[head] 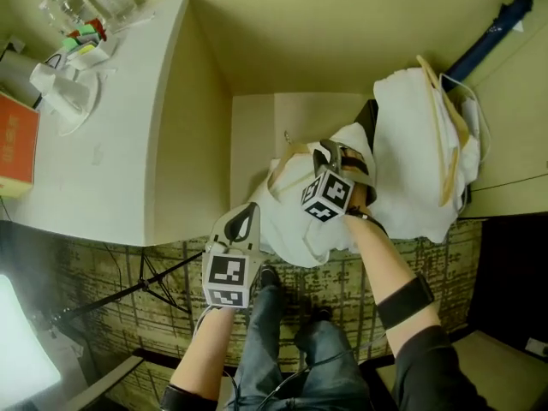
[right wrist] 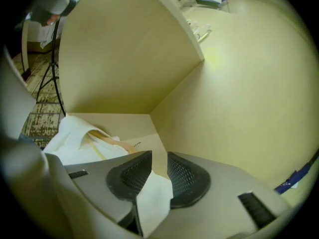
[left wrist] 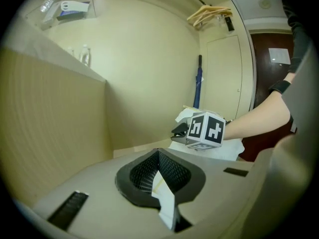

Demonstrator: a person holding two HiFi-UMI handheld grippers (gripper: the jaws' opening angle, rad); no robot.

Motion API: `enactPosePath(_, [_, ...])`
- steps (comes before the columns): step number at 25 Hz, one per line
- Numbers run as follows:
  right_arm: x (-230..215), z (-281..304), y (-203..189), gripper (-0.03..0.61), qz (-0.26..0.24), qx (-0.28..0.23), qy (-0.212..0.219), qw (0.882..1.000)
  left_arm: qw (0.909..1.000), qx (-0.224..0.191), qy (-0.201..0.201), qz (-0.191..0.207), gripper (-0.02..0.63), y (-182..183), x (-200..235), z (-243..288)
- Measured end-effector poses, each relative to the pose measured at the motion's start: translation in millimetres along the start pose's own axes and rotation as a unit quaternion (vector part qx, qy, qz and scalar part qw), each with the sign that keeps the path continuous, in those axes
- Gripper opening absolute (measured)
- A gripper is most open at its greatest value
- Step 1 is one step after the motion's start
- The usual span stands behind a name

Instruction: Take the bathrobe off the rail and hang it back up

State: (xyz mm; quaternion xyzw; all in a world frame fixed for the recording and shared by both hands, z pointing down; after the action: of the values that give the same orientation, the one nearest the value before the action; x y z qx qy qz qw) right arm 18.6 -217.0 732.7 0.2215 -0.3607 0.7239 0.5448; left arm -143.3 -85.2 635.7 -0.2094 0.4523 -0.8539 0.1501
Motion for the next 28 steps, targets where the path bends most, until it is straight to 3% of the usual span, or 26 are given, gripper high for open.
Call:
enactPosePath(3, [-25.3,-57.6,2.2,0.081,0.041,-0.014,-0.003,0.999,0.9999,-0.002,0.003,-0.011,0.005,22.2,-21.8,-25.5])
enactPosePath(7, [-67.0,-143.1,4.5,0.021,0.140,-0.052,-0.003,0.989,0.9996,-0.015,0.008,-0.021,0.005,58.5,-50.9,-58.7])
enactPosePath(11, [-102.3,-231.8,7.3,0.020,0.247,-0.107,0.015,0.963,0.9991,-0.027,0.006,-0.033,0.005,97.5,-84.8,-97.1])
enactPosePath(16, [-136.7,-331.6,1.7,0.020,0.342,-0.161,0.016,0.926,0.9981,-0.050,0.003,-0.038,0.005,144.8,-118.6,-140.4])
enactPosePath(23, [-143.4,-426.2,-23.5,0.021,0.409,-0.198,0.004,0.891,0.9956,-0.087,0.001,-0.034,0.005,187.1,-144.7,-202.3])
enactPosePath(28, [-135.7,-473.6,-39.1,0.021,0.434,-0.206,0.000,0.877,0.9947,-0.095,-0.005,-0.039,0.006,192.0,-163.3,-236.7])
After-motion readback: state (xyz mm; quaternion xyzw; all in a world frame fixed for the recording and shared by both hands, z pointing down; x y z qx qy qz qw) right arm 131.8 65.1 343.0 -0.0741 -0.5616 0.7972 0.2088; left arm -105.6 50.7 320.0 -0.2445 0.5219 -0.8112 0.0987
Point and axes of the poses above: the fingertips, and each gripper's own axes: z forward along the fingers, x to its left, y out of its top, the point moved 2 cm from there along -z, backward along the fingers, and after that the axes turned 14 degrees about -z, right-handed, at the moved point
